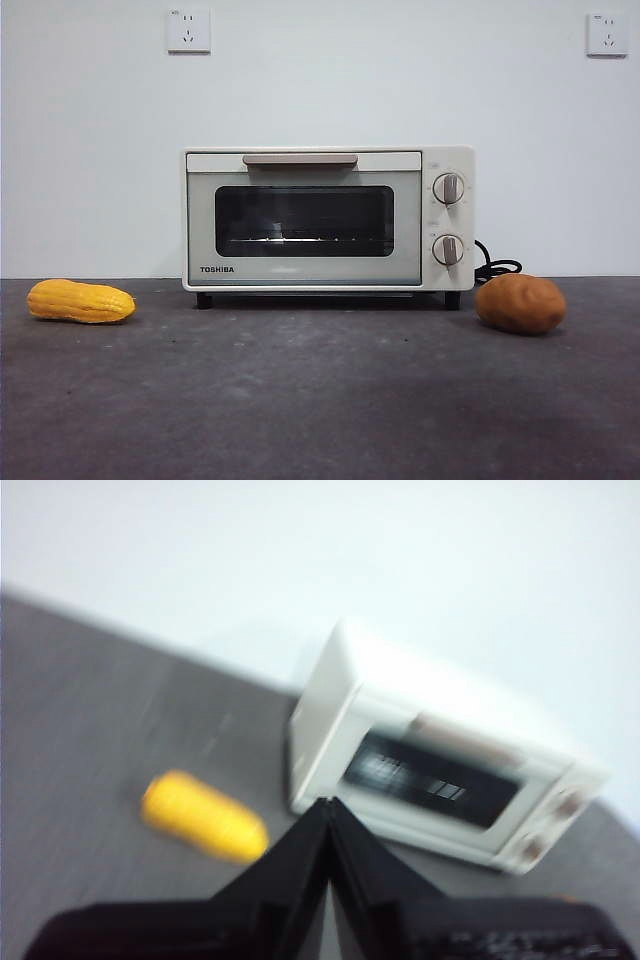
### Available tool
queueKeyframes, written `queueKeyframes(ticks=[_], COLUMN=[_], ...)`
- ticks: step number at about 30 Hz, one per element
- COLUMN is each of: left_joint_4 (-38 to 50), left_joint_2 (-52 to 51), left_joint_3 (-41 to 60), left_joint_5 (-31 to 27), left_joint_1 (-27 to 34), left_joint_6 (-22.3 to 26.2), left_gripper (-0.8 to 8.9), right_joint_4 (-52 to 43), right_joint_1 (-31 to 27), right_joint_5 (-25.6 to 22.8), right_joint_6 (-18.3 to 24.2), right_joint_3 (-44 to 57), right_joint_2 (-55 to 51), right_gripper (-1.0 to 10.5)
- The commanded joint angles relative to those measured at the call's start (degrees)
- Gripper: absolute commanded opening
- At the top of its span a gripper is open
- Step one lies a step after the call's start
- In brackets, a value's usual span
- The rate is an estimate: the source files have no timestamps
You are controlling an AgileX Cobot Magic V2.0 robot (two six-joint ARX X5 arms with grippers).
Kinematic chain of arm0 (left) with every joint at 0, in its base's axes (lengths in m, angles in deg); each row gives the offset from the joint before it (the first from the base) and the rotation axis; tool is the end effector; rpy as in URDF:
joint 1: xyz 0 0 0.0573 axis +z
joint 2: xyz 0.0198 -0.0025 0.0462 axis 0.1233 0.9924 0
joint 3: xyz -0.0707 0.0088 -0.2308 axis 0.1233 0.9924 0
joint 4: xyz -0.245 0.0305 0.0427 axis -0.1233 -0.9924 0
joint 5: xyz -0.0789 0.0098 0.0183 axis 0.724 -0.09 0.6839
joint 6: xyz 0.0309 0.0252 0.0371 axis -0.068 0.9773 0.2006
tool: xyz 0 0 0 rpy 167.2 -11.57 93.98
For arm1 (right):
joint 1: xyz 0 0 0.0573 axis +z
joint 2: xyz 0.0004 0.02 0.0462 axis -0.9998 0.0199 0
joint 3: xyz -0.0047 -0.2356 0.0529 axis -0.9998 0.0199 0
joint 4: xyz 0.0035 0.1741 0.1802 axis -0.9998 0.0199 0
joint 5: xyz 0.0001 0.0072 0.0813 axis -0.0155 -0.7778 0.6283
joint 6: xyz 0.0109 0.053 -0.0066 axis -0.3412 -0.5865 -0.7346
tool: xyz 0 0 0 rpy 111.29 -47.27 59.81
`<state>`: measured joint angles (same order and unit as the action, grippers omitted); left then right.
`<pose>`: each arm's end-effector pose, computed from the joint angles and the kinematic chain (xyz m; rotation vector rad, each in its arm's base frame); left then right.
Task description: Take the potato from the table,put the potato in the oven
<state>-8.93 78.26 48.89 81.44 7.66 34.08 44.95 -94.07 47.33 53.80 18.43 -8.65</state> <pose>0.0600 -0.0032 0.2923 -0.4297 0.0756 -0.1063 0.0763 0.0073 0.2623 0.6259 0.1826 0.3679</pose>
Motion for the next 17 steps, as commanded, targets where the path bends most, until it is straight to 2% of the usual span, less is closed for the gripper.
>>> queueKeyframes(ticks=[1, 9, 11, 14, 17], left_joint_4=[0.31, -6.29, -8.74, -11.63, -13.49], left_joint_2=[0.26, 4.22, 6.23, 9.57, 12.96], left_joint_3=[-3.50, -10.10, -11.26, -12.48, -12.81], left_joint_5=[2.36, 9.29, 12.20, 16.87, 21.31], left_joint_1=[0.13, 0.13, 0.13, 0.13, 0.13], left_joint_6=[2.58, 2.69, 4.11, 5.97, 6.73], left_gripper=[-0.06, -0.06, -0.06, -0.06, -0.06], right_joint_4=[1.38, 9.57, 12.13, 14.95, 17.42], right_joint_1=[0.00, 0.00, 0.00, 0.02, 0.02], right_joint_5=[4.57, 15.26, 17.75, 19.23, 19.54], right_joint_6=[7.13, 15.41, 17.99, 20.57, 20.94], right_joint_3=[-5.90, -19.98, -23.34, -27.28, -30.53], right_joint_2=[2.71, 16.46, 20.46, 25.92, 30.77], right_gripper=[0.0, 0.0, 0.0, 0.0, 0.1])
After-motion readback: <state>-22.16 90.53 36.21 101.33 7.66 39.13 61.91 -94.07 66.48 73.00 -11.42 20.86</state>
